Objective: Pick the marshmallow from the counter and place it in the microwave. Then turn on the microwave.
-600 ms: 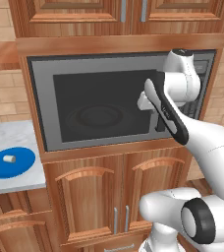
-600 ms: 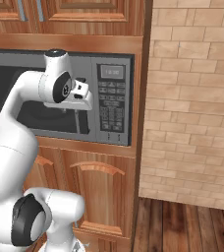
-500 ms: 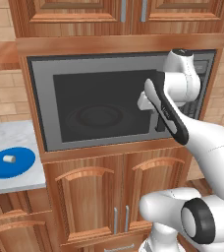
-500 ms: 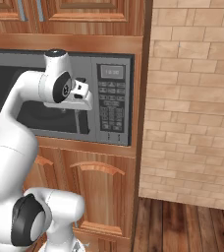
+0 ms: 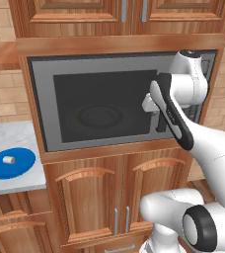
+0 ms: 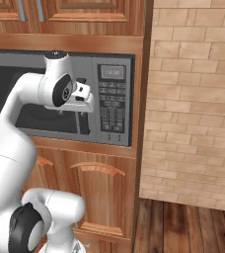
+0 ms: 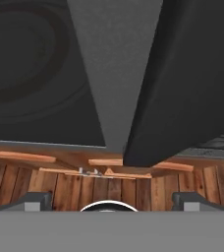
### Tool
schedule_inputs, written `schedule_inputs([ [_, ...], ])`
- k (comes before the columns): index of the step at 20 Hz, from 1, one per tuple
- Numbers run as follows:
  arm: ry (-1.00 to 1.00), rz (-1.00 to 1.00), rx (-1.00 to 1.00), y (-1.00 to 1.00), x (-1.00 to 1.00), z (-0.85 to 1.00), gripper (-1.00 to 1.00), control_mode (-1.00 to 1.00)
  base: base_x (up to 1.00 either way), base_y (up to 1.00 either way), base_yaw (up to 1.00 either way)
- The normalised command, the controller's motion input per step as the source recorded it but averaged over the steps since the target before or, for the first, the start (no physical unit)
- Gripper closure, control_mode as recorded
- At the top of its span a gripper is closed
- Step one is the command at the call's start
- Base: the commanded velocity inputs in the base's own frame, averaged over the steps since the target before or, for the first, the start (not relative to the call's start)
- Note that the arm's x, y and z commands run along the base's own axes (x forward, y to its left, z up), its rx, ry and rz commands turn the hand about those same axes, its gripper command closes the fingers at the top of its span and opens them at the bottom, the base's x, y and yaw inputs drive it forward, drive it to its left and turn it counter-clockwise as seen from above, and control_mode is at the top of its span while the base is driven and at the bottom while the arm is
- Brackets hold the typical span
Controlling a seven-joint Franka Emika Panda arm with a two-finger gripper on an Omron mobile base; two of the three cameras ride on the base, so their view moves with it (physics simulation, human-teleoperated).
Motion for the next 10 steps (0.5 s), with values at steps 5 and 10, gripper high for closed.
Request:
schedule_inputs([
  [5, 0.0, 0.0, 0.0, -0.09, -0.13, 0.0, -1.0, -1.0, 0.0, 0.0, 0.0],
  [10, 0.0, 0.0, 0.0, -0.08, -0.1, 0.0, -1.0, -1.0, 0.0, 0.0, 0.0],
])
